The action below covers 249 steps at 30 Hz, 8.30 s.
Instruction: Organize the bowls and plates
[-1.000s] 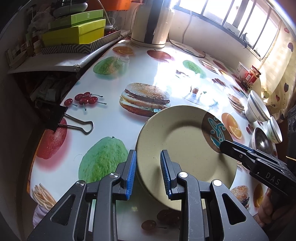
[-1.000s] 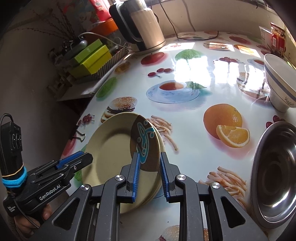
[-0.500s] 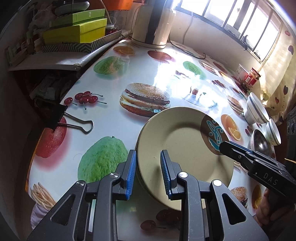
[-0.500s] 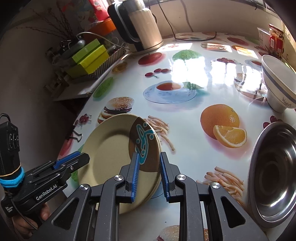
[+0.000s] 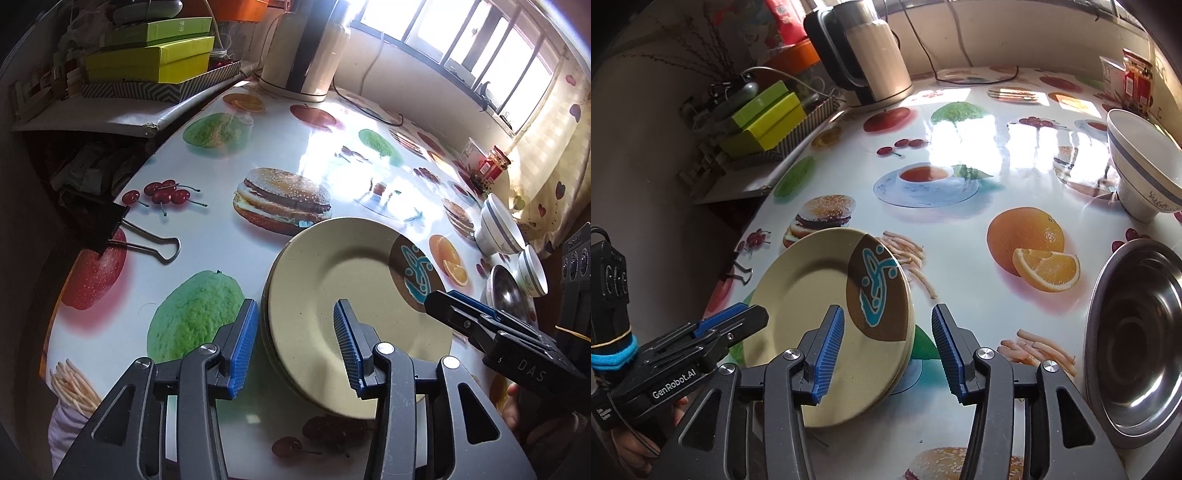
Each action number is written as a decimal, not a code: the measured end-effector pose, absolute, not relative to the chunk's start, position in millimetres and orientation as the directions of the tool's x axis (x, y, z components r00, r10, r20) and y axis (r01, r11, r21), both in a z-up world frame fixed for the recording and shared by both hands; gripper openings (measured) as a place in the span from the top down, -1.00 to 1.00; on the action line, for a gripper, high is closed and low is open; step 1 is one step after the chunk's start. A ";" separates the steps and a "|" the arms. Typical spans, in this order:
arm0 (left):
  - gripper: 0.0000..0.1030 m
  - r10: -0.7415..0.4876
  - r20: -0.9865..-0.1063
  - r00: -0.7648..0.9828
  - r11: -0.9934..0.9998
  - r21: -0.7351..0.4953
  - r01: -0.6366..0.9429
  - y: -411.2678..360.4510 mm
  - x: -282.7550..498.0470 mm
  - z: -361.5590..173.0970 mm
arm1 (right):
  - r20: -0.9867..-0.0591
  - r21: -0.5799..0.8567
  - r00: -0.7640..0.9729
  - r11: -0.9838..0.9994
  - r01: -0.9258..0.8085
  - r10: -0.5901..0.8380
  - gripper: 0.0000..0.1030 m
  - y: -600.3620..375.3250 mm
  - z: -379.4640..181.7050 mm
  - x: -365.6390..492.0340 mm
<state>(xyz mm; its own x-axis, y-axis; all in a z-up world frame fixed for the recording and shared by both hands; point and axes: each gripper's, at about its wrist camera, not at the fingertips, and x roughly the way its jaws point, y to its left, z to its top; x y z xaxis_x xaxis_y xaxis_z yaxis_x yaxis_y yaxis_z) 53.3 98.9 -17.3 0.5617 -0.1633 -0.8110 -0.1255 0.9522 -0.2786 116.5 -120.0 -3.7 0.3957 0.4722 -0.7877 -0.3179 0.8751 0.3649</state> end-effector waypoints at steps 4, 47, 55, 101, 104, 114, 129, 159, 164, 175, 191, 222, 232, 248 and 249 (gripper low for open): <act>0.14 -0.175 -0.802 0.571 0.944 -0.302 -0.136 104.9 48.8 -18.2 | -0.780 0.384 0.395 0.869 -0.311 0.486 0.01 -125.6 -3.8 110.0; 0.15 -0.262 -0.807 0.529 0.913 -0.384 -0.134 101.7 72.8 -39.3 | -0.785 0.432 0.353 0.858 -0.278 0.510 0.11 -119.3 -23.8 114.2; 0.14 -0.263 -0.811 0.523 0.922 -0.371 -0.112 99.9 93.7 -38.4 | -0.788 0.428 0.368 0.868 -0.251 0.494 0.11 -120.4 -23.9 130.6; 0.14 -0.248 -0.824 0.510 0.938 -0.336 -0.086 93.2 157.9 -35.7 | -0.788 0.434 0.392 0.880 -0.192 0.475 0.04 -121.4 -25.3 183.9; 0.14 -0.238 -0.826 0.510 0.944 -0.321 -0.080 91.4 157.3 -34.8 | -0.790 0.428 0.393 0.882 -0.195 0.470 0.00 -120.2 -25.7 182.9; 0.14 -0.213 -0.826 0.522 0.955 -0.289 -0.069 87.5 151.6 -29.4 | -0.795 0.407 0.404 0.891 -0.199 0.453 -0.13 -120.0 -23.6 180.7; 0.02 -0.130 -0.794 0.594 0.980 -0.193 -0.043 72.3 122.8 6.9 | -0.762 0.360 0.496 0.909 -0.210 0.417 -0.28 -137.0 9.8 156.9; 0.02 -0.351 -0.741 0.573 0.935 -0.241 0.260 -65.5 159.3 41.1 | -0.729 0.224 0.669 0.974 0.036 0.143 -0.28 -270.6 57.3 122.5; 0.02 -0.388 -0.731 0.562 0.918 -0.255 0.303 -88.2 174.7 41.8 | -0.731 0.218 0.674 0.973 0.082 0.107 -0.28 -294.8 57.1 128.6; 0.02 -0.425 -0.753 0.503 0.901 -0.301 0.311 -127.3 219.0 34.3 | -0.743 0.197 0.667 0.970 0.141 0.054 -0.28 -335.0 48.5 166.2; 0.08 -0.397 -0.788 0.471 0.910 -0.271 0.314 -157.2 251.0 15.6 | -0.764 0.179 0.642 0.977 0.118 0.063 -0.11 -341.0 30.0 206.6; 0.66 -0.410 -0.794 0.448 0.899 -0.271 0.344 -168.1 254.2 7.6 | -0.772 0.195 0.628 0.976 0.094 0.094 0.66 -338.0 21.4 218.9; 0.66 -0.417 -0.783 0.461 0.897 -0.275 0.346 -163.9 251.7 14.7 | -0.763 0.195 0.640 0.976 0.093 0.092 0.72 -341.2 26.7 214.3; 0.66 -0.446 -0.742 0.500 0.886 -0.286 0.365 -150.7 218.3 43.3 | -0.720 0.210 0.688 0.974 0.086 0.095 0.72 -333.4 55.3 182.6; 0.66 -0.447 -0.740 0.503 0.885 -0.285 0.367 -150.4 215.4 44.8 | -0.717 0.213 0.691 0.973 0.085 0.096 0.72 -332.8 57.2 179.6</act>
